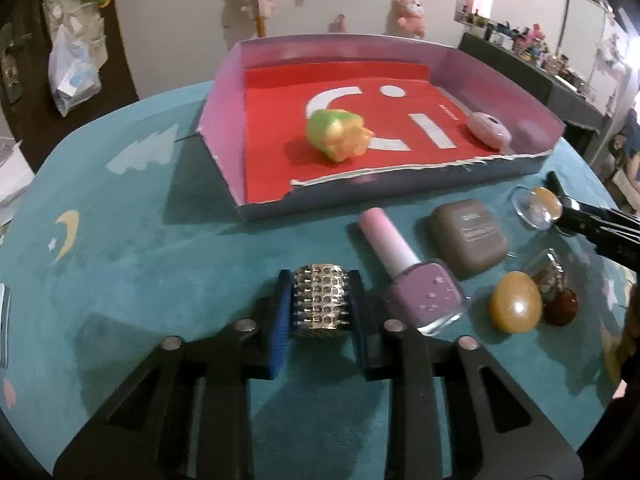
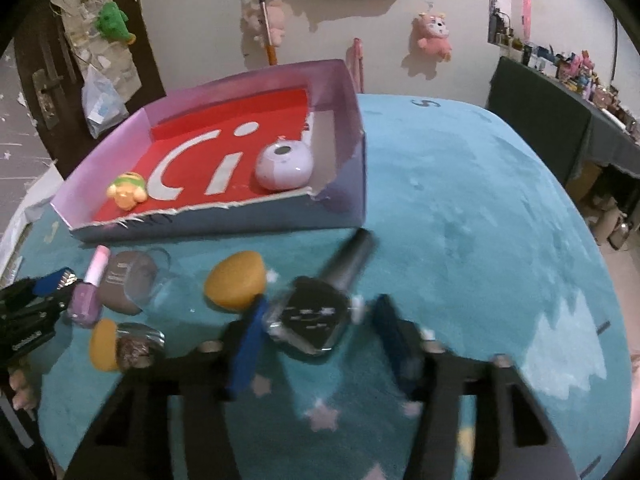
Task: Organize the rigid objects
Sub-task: 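Grasp the studded silver cylinder with the left tool while the right tool grasps the black nail polish, then lower both held objects into the pink box and open both tools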
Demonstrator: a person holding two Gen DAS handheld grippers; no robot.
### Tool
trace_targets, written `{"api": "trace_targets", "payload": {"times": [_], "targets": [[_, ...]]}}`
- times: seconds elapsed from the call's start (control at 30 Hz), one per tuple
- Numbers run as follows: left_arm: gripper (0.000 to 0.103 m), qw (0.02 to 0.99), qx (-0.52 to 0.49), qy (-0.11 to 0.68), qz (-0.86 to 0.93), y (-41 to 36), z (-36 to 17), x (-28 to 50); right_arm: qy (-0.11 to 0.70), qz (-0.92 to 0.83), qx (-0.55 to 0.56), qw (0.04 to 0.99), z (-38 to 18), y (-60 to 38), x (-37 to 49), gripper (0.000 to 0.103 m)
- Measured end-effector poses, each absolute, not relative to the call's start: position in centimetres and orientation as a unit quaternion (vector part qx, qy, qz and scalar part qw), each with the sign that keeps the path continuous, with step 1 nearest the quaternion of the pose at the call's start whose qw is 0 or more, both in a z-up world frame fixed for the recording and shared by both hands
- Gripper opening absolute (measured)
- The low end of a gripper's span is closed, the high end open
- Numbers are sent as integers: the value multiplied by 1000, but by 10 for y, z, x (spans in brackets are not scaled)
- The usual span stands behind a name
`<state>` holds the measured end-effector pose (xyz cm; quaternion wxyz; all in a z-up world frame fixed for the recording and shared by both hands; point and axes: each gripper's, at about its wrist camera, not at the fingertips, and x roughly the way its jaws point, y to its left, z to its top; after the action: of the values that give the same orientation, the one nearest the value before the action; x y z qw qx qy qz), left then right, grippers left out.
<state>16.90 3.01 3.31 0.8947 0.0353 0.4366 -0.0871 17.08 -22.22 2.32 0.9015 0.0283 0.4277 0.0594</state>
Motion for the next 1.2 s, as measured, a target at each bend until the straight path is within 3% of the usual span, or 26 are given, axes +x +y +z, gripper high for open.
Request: {"api": "trace_targets", "payload": {"times": [1.2], "targets": [[24, 911, 36, 395, -115, 16, 74, 155, 380, 100, 23, 919, 62, -216, 149, 46]]}}
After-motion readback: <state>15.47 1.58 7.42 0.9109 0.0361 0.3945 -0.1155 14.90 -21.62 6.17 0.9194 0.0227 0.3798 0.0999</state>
